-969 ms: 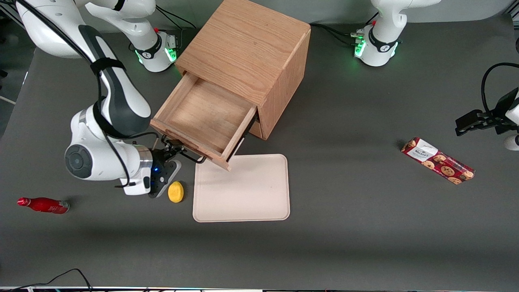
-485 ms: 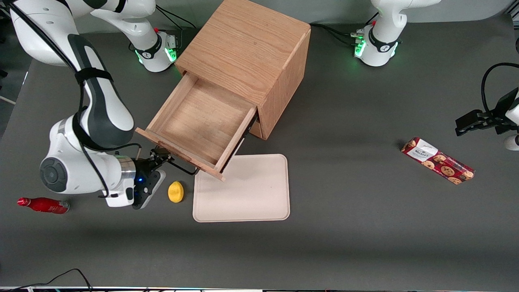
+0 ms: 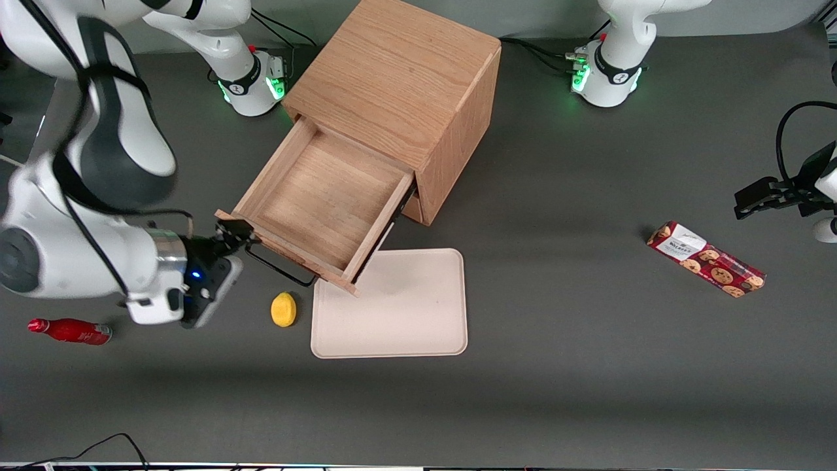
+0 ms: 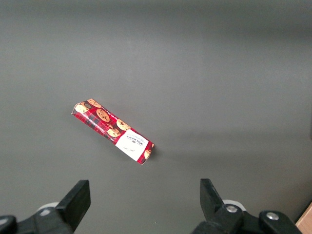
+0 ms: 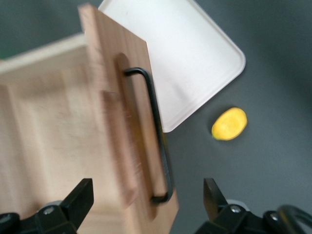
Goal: Open upper drawer
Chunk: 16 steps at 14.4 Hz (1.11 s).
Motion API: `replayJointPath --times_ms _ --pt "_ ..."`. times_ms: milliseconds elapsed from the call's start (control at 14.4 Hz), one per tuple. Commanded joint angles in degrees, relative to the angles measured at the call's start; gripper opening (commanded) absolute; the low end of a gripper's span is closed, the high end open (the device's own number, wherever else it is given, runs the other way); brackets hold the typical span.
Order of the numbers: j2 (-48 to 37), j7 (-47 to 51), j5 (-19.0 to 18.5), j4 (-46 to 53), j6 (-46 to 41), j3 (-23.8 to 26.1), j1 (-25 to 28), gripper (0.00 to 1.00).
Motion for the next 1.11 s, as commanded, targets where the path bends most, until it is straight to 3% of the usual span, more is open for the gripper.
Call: replayJointPath --times_ms 0,138,485,762,831,969,1038 --pt "-12.29 13.09 -0.81 -3.12 -4.5 -0.17 0.21 1.0" --pt "-20.71 15.51 -1.77 -7.75 -8.36 -0.52 -0.14 1.0" --pt "-47.53 20.59 -1.6 -34.82 -8.22 -4.11 -1.2 1.0" --pt "-50.29 22.28 -2.21 -38.63 -8.91 -8.68 -1.28 1.0" --pt "-50.03 21.75 -3.34 -38.64 -8.65 -9.74 -1.2 1.0" --pt "-46.71 21.66 -9.22 -35.76 -7.86 -10.1 -0.93 1.0" --pt "-43.82 21.66 -9.77 -33.21 -8.21 -10.36 -1.02 1.0"
